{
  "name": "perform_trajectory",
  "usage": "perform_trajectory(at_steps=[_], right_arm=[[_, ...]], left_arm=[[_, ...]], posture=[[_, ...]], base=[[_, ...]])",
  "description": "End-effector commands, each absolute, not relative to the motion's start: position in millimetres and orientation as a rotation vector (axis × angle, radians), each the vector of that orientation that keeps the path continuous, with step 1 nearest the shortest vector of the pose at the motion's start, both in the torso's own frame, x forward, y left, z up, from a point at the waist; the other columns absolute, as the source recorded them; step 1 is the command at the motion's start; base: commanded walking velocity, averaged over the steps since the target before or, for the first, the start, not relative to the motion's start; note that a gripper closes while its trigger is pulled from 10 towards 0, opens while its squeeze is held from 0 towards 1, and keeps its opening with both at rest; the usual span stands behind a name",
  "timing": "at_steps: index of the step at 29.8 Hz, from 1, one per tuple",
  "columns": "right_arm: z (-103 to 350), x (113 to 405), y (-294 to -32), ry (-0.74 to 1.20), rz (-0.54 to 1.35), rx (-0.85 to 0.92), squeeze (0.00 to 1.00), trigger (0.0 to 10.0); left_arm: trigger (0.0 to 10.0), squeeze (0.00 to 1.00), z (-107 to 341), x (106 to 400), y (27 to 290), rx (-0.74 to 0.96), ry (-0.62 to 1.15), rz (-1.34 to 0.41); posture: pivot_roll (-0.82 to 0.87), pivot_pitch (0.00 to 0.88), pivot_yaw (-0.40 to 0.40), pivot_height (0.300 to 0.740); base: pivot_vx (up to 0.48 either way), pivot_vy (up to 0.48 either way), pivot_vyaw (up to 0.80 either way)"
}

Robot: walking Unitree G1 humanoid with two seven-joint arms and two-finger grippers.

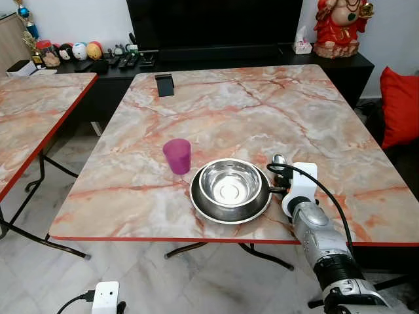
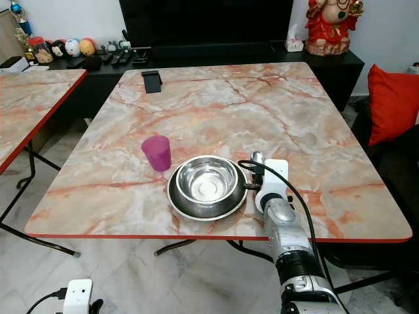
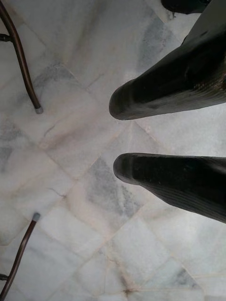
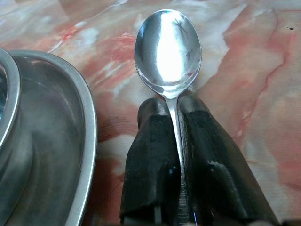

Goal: Setting the table

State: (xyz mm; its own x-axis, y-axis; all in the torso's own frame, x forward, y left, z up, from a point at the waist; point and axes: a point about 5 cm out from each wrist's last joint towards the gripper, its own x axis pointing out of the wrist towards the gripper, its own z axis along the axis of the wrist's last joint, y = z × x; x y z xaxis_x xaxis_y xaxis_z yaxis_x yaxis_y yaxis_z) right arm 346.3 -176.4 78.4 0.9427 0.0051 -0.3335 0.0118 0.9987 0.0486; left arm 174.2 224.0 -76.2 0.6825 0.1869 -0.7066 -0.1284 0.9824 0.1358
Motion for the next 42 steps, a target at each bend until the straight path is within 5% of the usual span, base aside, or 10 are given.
perform_trajectory(at_steps=[1,21,23,24,42], right_arm=[[79.6,348.7,-171.8,0.34,0.007,0.044,0.35,10.0],[77.8,349.2,-172.4,0.351,0.001,0.041,0.39,10.0],[77.9,349.3,-172.3,0.351,0.001,0.041,0.45,10.0],[78.0,349.4,-172.2,0.351,0.002,0.041,0.73,10.0],[77.2,349.4,-170.6,0.352,0.001,0.043,0.66,10.0]], left_arm=[[10.0,0.0,-75.7,174.0,228.2,0.092,0.808,0.183],[10.0,0.0,-75.3,174.3,229.0,0.095,0.807,0.184],[10.0,0.0,-75.3,174.4,229.0,0.095,0.806,0.184],[10.0,0.0,-75.2,174.6,228.9,0.095,0.806,0.184],[10.0,0.0,-75.3,175.0,227.6,0.114,0.807,0.165]], posture=[[-0.08,0.0,0.077,0.74],[-0.08,0.0,0.078,0.74],[-0.08,0.0,0.078,0.74],[-0.08,0.0,0.078,0.74],[-0.07,0.0,0.081,0.74]], base=[[0.0,0.0,0.0],[0.0,0.0,0.0],[0.0,0.0,0.0],[0.0,0.0,0.0],[0.0,0.0,0.0]])
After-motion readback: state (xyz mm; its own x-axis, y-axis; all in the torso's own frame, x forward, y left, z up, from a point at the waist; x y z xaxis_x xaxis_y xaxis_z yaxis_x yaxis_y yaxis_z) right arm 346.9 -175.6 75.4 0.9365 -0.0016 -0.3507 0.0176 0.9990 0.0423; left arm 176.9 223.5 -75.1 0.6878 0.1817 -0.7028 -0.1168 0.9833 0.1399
